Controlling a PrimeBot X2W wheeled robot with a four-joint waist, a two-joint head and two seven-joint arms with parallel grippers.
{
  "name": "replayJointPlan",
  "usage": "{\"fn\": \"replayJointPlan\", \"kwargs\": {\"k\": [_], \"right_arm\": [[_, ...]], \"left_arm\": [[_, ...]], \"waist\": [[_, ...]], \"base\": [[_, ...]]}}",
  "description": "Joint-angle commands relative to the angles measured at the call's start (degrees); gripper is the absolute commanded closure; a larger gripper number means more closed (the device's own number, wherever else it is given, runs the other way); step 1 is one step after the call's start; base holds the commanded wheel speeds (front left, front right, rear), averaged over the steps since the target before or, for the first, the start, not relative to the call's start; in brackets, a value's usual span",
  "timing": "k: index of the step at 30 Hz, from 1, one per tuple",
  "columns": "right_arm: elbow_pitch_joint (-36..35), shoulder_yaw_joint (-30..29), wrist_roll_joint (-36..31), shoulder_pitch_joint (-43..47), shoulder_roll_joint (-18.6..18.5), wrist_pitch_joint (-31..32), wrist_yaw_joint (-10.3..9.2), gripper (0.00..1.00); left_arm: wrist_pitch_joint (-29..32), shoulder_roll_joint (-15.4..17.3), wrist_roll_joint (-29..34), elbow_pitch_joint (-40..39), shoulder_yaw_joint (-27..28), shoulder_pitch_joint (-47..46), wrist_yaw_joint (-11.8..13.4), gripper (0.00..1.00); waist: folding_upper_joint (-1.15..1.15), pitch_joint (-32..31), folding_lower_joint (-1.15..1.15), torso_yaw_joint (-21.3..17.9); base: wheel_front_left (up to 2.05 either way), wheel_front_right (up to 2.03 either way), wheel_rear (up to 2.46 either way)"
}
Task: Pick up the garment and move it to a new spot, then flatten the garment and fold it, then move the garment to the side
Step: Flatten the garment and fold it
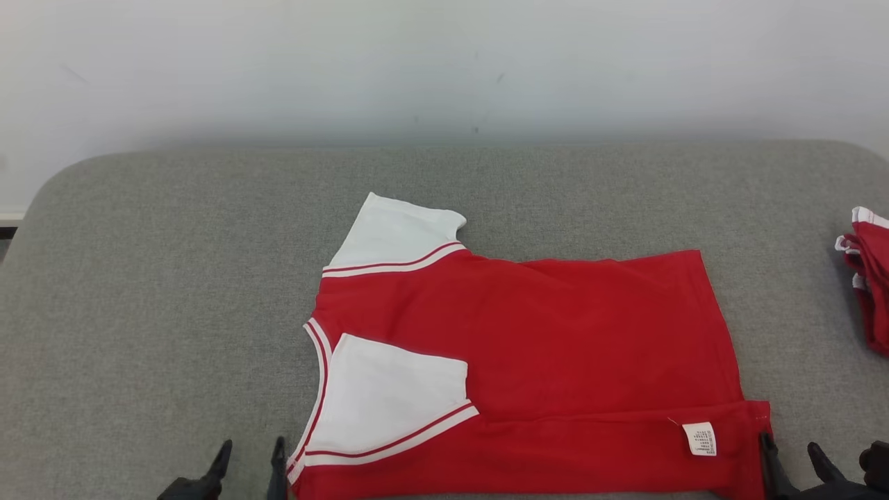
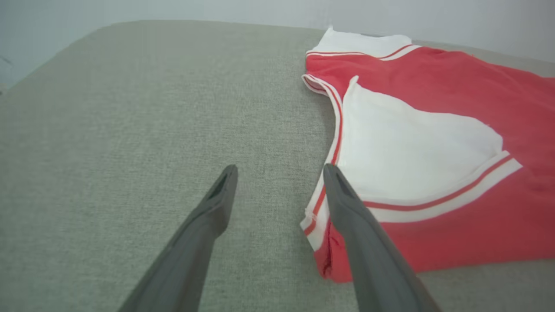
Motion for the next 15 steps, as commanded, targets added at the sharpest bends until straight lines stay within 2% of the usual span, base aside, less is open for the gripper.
{"fn": "replayJointPlan", "kwargs": {"k": [1, 3, 6, 15], "right_arm": [[-0.6, -0.1, 0.2, 1.0, 0.0, -1.6, -0.16, 0.00], [-1.2, 0.3, 0.2, 1.3, 0.0, -3.7, -0.16, 0.00], [-1.5, 0.9, -0.3, 1.1, 0.0, -6.4, -0.16, 0.00], [-0.5, 2.0, -2.2, -1.9, 0.0, -11.3, -0.16, 0.00]], "left_arm": [[-1.1, -0.1, 0.6, -0.6, 1.0, 0.7, 0.6, 0.00], [-2.0, -0.3, 1.1, -1.4, 2.4, 1.2, 1.3, 0.00], [-2.5, -0.5, 1.9, -2.4, 4.3, 2.0, 1.1, 0.00], [-2.5, -3.1, 6.3, -5.3, 12.5, 3.4, -1.9, 0.00]], "waist": [[-0.01, -1.2, 0.00, 0.4], [-0.01, -2.1, 0.00, 0.7], [-0.01, -3.3, 0.00, 0.9], [-0.01, -5.1, 0.00, 1.0]], "base": [[0.00, 0.00, 0.00], [0.00, 0.00, 0.00], [0.00, 0.00, 0.00], [0.00, 0.00, 0.00]]}}
